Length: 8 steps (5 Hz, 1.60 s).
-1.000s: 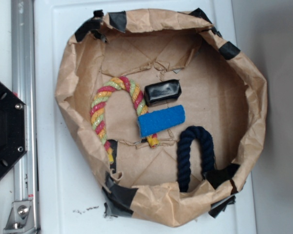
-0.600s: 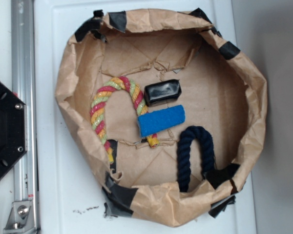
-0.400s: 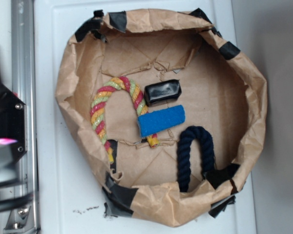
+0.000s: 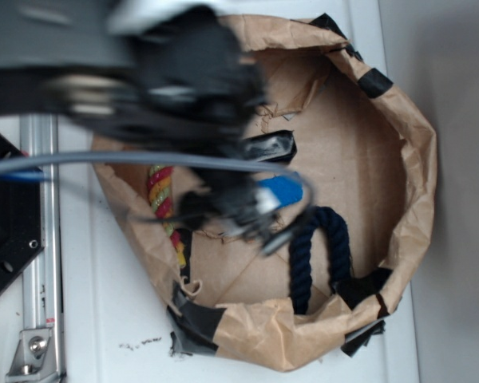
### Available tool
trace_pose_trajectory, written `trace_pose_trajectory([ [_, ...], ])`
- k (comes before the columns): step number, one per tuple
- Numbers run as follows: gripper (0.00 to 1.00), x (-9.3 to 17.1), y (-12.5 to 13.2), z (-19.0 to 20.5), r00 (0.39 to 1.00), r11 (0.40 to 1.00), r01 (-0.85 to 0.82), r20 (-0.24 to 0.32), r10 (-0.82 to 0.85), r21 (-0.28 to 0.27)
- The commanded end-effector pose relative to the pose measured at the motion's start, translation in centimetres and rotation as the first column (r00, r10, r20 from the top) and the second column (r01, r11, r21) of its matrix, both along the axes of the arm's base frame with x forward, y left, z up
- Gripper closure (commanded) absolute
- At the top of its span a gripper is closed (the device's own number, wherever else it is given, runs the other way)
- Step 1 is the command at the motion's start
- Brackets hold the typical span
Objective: Grab the blue sponge.
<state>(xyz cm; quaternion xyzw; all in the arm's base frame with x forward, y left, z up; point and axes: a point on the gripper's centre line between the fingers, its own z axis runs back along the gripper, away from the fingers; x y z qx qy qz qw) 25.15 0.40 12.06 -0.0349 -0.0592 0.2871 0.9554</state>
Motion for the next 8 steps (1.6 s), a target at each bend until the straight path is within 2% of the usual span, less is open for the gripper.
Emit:
trace_pose_trajectory([
  [1,0.00,0.8,-2.1,-7.8,0.992,0.998,0.067,-0.108,-0.069,-0.019],
  [2,0.00,-0.6,-3.6,-8.7,0.982,0.993,0.119,-0.144,-0.120,-0.017],
  [3,0.43,-1.1,-4.8,-9.2,0.977,0.988,0.144,-0.152,-0.150,-0.051],
  [4,1.00,-0.6,-4.9,-8.5,0.975,0.985,0.166,-0.146,-0.170,-0.037],
  [5,1.00,0.4,-3.7,-6.9,0.978,0.985,0.173,-0.124,-0.171,0.006],
  [6,1.00,0.3,-2.6,-5.0,0.988,0.992,0.126,-0.092,-0.124,0.011],
  [7,0.00,-0.3,-1.9,-3.0,0.994,0.996,0.088,-0.058,-0.090,-0.031],
  [8,0.00,-0.2,-1.7,-1.9,0.996,0.997,0.070,-0.060,-0.072,-0.038],
])
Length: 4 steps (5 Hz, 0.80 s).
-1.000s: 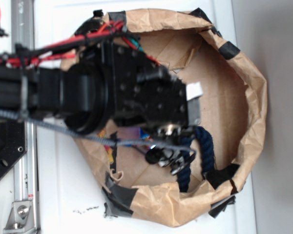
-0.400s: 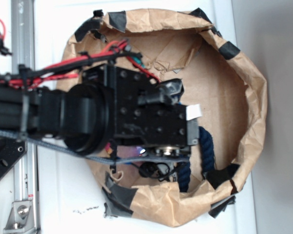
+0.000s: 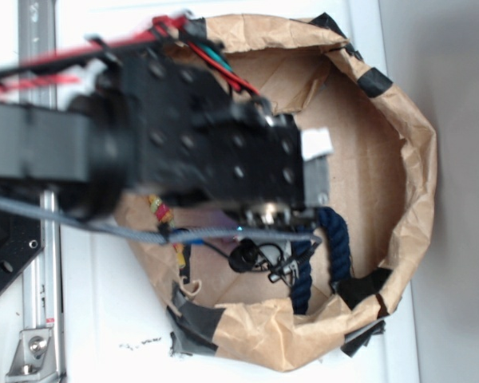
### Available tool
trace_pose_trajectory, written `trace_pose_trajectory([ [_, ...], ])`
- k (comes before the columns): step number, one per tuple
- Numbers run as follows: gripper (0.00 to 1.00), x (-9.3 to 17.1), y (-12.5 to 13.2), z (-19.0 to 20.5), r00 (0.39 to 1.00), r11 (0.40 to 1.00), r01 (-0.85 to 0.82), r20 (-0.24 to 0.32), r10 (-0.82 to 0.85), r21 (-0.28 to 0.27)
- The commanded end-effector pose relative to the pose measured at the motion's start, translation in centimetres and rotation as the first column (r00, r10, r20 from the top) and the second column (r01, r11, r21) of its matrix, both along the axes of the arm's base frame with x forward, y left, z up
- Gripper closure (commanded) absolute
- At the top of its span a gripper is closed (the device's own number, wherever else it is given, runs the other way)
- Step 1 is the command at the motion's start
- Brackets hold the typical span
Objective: Grab the blue sponge.
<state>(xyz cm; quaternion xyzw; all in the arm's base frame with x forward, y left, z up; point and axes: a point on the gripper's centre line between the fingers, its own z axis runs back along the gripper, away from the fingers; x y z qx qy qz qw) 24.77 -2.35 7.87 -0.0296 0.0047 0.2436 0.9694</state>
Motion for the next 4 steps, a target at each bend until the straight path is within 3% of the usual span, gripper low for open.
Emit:
trace_pose_trajectory([
  [1,0.00,0.4,1.1,2.4,0.998,0.999,-0.030,0.063,0.031,-0.024],
  [2,0.00,1.1,1.3,1.8,0.998,1.000,-0.002,0.069,0.001,0.004],
  [4,0.00,2.4,1.8,-2.8,0.990,0.990,0.140,0.007,-0.140,-0.016],
])
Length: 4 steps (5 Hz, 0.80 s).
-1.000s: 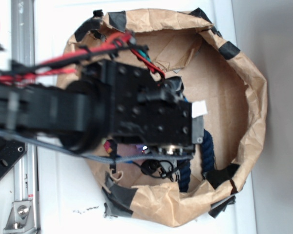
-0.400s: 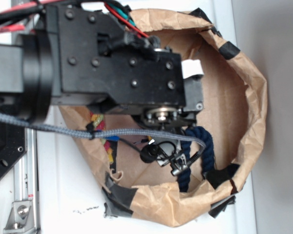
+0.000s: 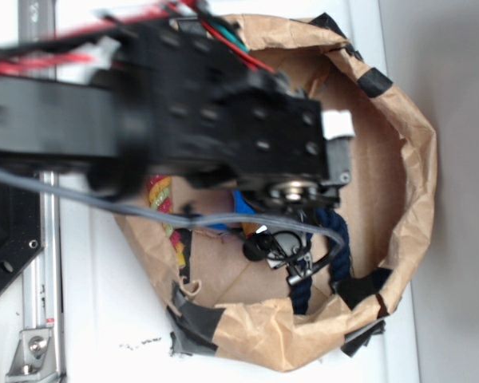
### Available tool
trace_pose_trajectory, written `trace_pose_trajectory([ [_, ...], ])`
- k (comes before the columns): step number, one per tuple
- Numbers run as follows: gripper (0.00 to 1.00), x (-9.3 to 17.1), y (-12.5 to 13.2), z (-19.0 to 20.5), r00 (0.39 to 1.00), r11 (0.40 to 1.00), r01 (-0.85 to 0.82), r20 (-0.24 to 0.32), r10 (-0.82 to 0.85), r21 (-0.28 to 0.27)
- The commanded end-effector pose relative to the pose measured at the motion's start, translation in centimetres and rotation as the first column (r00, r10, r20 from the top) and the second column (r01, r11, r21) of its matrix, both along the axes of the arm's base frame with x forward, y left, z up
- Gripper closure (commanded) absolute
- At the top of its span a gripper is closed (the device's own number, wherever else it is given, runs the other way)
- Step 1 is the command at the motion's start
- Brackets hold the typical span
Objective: Grab the blue sponge.
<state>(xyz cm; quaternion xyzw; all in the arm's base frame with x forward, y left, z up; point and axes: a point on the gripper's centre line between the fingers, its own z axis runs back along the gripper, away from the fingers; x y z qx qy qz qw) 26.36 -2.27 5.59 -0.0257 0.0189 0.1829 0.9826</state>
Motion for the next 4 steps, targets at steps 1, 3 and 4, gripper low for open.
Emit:
trace_pose_trajectory([
  [1,0.00,1.0,1.0,-2.2,0.999,0.999,0.046,-0.019,-0.046,-0.018],
  [3,1.00,1.1,0.8,-1.6,0.999,0.999,0.037,-0.007,-0.037,-0.006],
  [4,1.00,1.4,1.3,0.0,0.999,0.999,0.039,0.020,-0.039,0.009],
])
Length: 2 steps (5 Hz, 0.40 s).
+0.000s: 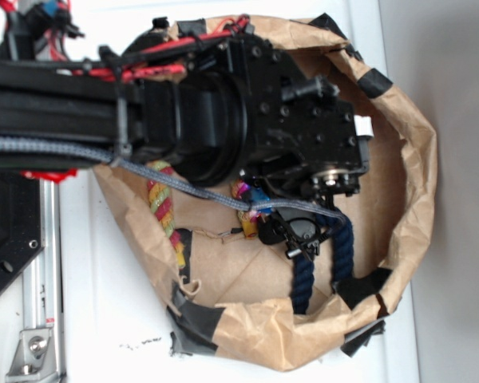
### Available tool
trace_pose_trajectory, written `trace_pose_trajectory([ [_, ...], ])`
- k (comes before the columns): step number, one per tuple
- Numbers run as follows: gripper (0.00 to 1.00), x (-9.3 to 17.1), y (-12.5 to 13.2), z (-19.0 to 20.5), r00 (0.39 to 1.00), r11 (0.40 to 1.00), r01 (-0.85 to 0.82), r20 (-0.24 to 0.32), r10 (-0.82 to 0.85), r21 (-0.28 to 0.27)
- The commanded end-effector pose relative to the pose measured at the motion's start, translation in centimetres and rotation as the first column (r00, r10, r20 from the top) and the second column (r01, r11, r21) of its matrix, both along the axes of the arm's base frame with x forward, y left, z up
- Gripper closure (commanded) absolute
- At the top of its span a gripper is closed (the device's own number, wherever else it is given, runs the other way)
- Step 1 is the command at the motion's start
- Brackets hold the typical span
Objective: Grab the blue sponge.
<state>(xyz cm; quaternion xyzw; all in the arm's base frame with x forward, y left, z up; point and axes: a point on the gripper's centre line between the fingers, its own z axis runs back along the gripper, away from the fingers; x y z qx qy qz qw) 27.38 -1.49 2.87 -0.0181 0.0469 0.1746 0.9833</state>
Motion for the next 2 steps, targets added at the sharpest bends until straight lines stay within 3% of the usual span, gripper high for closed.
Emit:
trace_pose_trajectory([
  [1,1.00,-0.1,1.6,7.8,0.982,0.995,0.099,0.156,-0.102,0.027],
  [2,1.00,-2.0,2.8,12.7,0.962,0.987,0.162,0.223,-0.157,-0.006],
])
